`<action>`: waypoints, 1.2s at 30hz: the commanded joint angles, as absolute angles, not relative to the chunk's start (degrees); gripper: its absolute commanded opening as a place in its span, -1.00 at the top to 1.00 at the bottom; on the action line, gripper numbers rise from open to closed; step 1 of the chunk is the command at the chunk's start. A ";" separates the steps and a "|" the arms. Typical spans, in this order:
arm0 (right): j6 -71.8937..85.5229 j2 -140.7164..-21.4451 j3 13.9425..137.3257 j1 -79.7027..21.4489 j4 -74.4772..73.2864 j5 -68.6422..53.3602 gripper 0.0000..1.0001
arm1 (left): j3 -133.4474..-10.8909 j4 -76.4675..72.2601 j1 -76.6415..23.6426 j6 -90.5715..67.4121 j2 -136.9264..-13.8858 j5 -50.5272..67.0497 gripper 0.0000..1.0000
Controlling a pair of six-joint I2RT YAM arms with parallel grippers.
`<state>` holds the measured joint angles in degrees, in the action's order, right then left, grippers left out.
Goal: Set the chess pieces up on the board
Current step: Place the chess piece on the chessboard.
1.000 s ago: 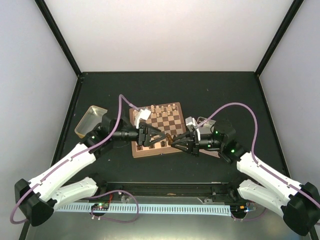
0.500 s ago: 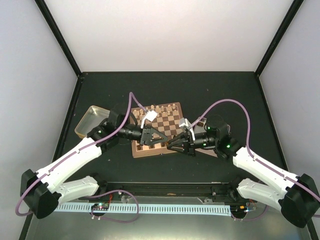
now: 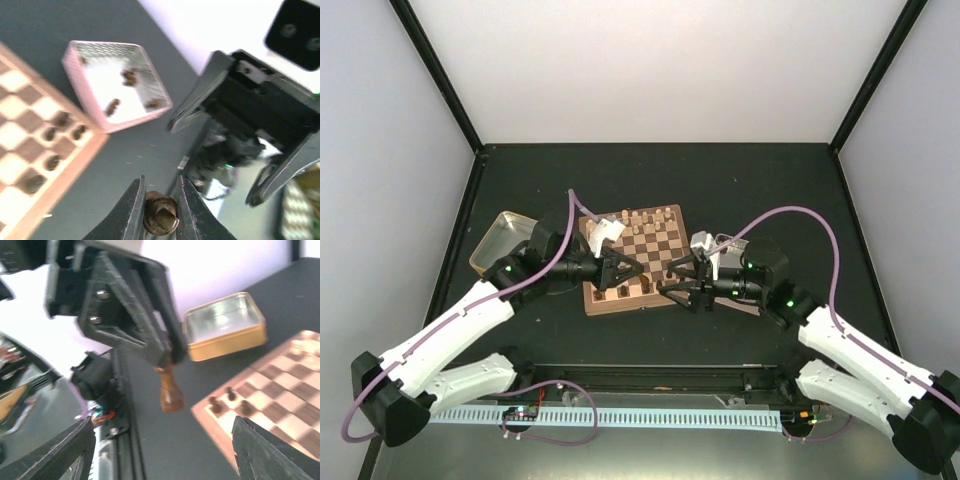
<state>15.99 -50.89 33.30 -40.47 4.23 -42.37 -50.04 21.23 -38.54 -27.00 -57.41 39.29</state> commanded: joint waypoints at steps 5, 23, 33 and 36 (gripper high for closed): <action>21.42 -44.11 31.62 -40.56 -5.77 -9.54 -0.52 | -51.96 30.60 -47.76 -22.50 -56.81 -0.61 0.97; 24.95 -42.63 30.43 -40.43 -7.96 0.08 -0.54 | -39.24 11.01 -50.37 -20.73 -69.94 -4.55 0.97; 24.69 -43.15 30.74 -40.50 -8.45 0.18 -0.55 | -38.23 8.24 -50.36 -20.26 -75.83 -4.02 0.97; 24.69 -43.31 30.67 -40.49 -8.40 0.10 -0.55 | -37.14 6.56 -50.37 -20.21 -76.27 -4.34 0.96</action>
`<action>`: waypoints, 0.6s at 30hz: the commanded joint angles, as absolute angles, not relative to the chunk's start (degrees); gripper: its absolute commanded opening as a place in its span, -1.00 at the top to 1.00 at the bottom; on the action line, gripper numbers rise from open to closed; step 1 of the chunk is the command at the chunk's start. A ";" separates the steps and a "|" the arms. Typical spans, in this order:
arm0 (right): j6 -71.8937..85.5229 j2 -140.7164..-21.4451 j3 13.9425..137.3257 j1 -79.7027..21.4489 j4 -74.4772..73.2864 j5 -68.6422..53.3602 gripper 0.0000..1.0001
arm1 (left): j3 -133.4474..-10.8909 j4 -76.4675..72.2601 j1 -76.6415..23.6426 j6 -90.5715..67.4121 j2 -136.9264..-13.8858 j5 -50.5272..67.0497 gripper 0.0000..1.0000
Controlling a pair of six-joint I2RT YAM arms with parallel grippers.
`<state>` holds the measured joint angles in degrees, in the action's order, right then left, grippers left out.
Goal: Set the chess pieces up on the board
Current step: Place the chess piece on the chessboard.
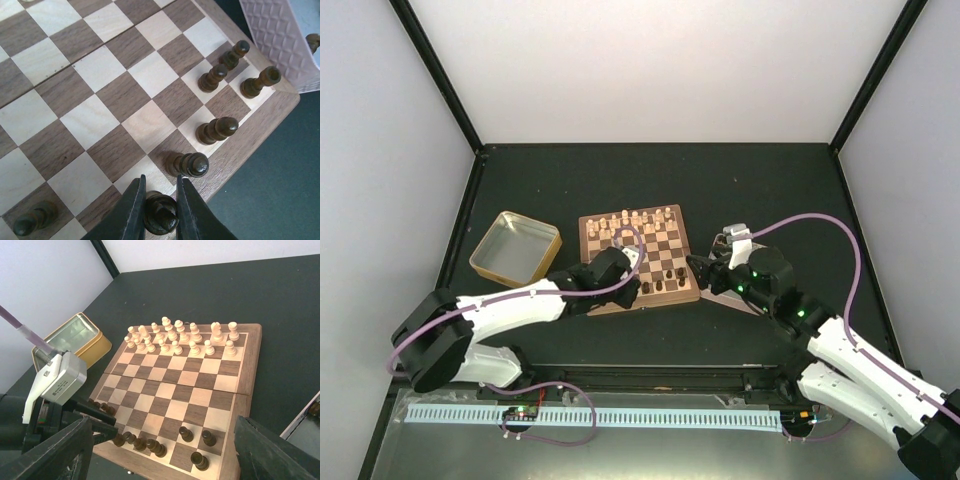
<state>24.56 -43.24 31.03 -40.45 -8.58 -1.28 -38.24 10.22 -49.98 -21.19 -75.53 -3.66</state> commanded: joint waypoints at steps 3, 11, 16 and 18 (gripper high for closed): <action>24.76 -43.58 30.59 -40.47 -8.27 0.00 -0.55 | -36.77 5.34 -50.37 -20.20 -77.07 -4.78 0.95; 24.70 -44.03 30.59 -40.47 -8.43 -0.46 -0.56 | -35.87 3.72 -50.36 -20.07 -78.36 -5.19 0.86; 24.79 -44.29 30.50 -40.51 -8.20 -0.70 -0.56 | -35.64 3.38 -50.40 -19.78 -78.02 -6.42 0.83; 24.79 -44.38 30.50 -40.51 -8.25 -0.77 -0.56 | -35.60 3.26 -50.37 -19.69 -77.96 -6.44 0.82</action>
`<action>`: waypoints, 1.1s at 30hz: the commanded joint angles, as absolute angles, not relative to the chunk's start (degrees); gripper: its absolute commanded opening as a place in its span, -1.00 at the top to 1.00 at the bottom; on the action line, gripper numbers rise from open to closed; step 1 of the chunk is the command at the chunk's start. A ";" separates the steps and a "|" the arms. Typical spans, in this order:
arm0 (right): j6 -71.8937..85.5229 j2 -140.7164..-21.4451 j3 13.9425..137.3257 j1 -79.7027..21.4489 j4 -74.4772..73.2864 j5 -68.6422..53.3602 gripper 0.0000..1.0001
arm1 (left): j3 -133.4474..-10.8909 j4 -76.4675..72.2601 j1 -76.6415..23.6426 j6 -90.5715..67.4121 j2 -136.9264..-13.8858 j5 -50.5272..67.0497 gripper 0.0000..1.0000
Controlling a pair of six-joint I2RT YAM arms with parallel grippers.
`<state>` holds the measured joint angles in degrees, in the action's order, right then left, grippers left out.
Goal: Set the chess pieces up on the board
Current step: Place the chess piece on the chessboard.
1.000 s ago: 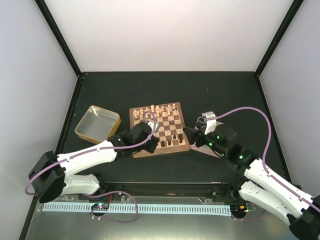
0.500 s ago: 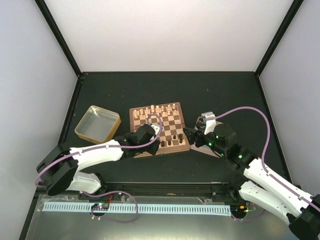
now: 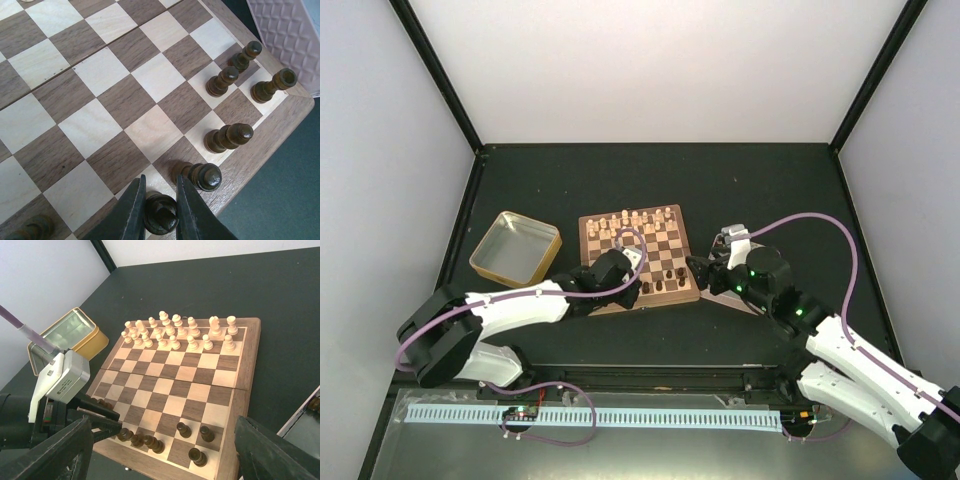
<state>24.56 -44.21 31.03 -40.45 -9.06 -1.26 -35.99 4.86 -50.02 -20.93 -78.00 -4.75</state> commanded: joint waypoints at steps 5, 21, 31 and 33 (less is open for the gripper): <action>24.79 -44.40 30.50 -40.52 -8.34 -0.81 -0.56 | -35.41 3.47 -50.37 -19.61 -77.61 -5.80 0.73; 27.73 -41.47 31.85 -40.39 -11.45 4.87 -0.56 | -37.37 7.79 -50.36 -19.75 -69.12 -5.20 0.48; 32.88 -43.59 33.52 -40.28 -18.17 12.32 -0.54 | -40.20 13.03 -50.36 -19.46 -68.80 -4.08 0.36; 33.25 -43.71 33.21 -40.25 -17.58 11.70 -0.53 | -40.71 14.23 -50.37 -19.59 -69.79 -2.87 0.36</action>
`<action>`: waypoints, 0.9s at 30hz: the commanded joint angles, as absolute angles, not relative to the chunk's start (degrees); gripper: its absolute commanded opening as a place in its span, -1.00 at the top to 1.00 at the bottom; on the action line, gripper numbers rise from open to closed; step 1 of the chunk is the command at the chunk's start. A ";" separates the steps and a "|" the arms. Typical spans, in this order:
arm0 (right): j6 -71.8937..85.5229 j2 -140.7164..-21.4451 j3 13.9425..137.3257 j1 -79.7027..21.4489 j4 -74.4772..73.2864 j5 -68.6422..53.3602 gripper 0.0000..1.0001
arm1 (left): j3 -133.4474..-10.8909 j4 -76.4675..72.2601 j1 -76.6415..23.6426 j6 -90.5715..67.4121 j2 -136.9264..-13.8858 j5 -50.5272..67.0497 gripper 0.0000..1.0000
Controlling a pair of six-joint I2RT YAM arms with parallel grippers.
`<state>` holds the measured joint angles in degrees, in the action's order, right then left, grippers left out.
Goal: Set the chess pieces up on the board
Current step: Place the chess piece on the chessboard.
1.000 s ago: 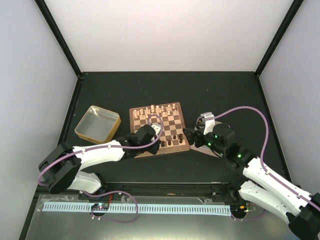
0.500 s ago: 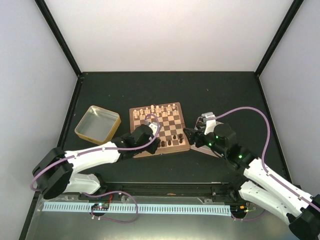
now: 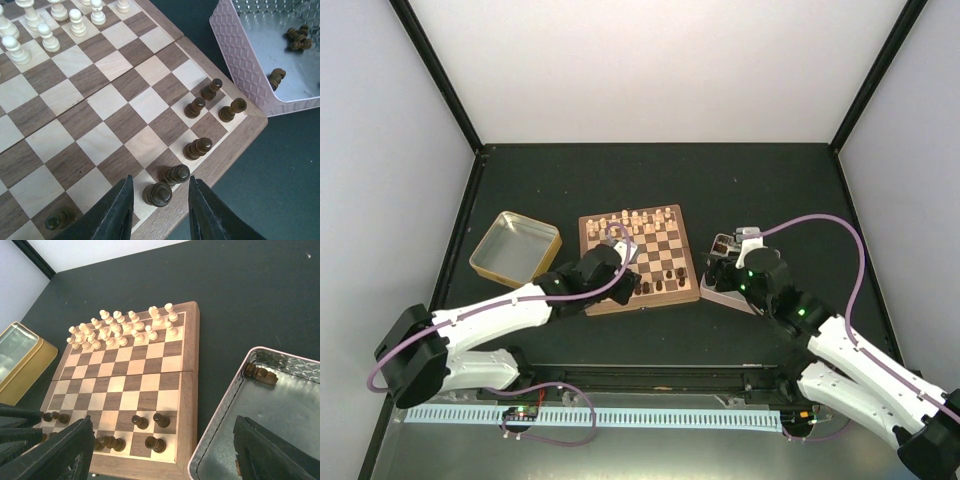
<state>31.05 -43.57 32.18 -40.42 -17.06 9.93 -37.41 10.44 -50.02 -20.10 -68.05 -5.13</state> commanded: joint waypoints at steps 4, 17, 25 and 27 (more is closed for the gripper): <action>33.48 -44.14 32.96 -40.25 -16.81 11.10 -0.52 | -41.29 15.18 -50.36 -19.13 -72.12 -1.56 0.36; 33.15 -45.05 33.14 -40.10 -16.88 10.65 -0.51 | -45.27 16.37 -50.37 -18.90 -79.23 -2.39 0.39; 32.81 -45.34 32.96 -40.11 -16.55 10.72 -0.51 | -45.98 18.67 -50.43 -18.57 -80.56 -4.93 0.68; 32.83 -45.51 32.89 -40.13 -16.42 10.76 -0.51 | -46.00 19.16 -50.36 -18.50 -80.68 -5.00 0.72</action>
